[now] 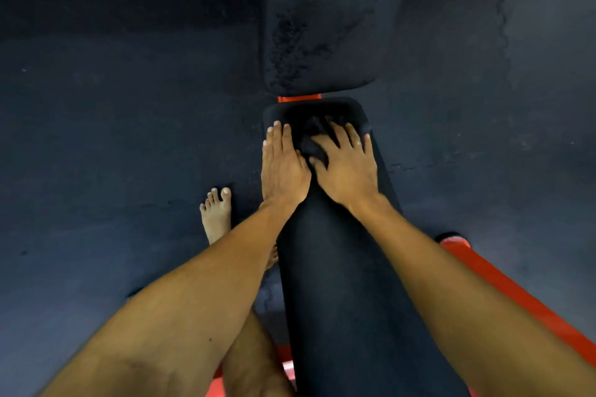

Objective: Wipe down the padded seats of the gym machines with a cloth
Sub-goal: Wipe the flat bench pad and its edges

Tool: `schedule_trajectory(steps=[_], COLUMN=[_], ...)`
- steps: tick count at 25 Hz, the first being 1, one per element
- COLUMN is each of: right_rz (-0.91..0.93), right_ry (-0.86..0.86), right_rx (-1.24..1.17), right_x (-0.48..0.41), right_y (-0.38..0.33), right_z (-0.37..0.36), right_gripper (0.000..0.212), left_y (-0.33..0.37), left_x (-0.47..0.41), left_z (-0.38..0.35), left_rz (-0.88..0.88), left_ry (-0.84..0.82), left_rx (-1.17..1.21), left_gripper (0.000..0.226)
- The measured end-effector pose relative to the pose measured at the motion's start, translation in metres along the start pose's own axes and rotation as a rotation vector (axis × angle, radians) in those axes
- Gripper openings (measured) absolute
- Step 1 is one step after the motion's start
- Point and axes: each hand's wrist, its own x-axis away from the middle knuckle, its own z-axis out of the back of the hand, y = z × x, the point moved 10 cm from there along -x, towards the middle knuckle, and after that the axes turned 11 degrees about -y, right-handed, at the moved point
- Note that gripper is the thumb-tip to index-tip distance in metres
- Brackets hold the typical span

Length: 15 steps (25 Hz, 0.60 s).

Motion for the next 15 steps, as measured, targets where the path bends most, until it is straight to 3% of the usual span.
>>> schedule_trajectory(steps=[3, 7, 9, 12, 15], right_rz=[0.077, -0.162, -0.194, 0.010, 0.166], right_ry=[-0.019, -0.065, -0.114, -0.143, -0.083], right_rx=[0.054, -0.001, -0.029, 0.035, 0.054], right_x=[0.028, -0.045, -0.077, -0.067, 0.002], right_y=[0.013, 0.028, 0.006, -0.035, -0.039], right_z=[-0.003, 0.012, 0.010, 0.001, -0.004], right_gripper=[0.049, 0.050, 0.049, 0.048, 0.049], left_y=[-0.011, -0.016, -0.019, -0.023, -0.027], left_x=[0.015, 0.027, 0.033, 0.038, 0.043], left_z=[-0.004, -0.007, -0.008, -0.008, -0.006], left_rz=[0.052, 0.069, 0.086, 0.112, 0.141], left_ry=[-0.024, -0.035, -0.033, -0.033, -0.045], left_rx=[0.070, 0.182, 0.230, 0.293, 0.342], left_gripper=[0.058, 0.058, 0.059, 0.058, 0.060])
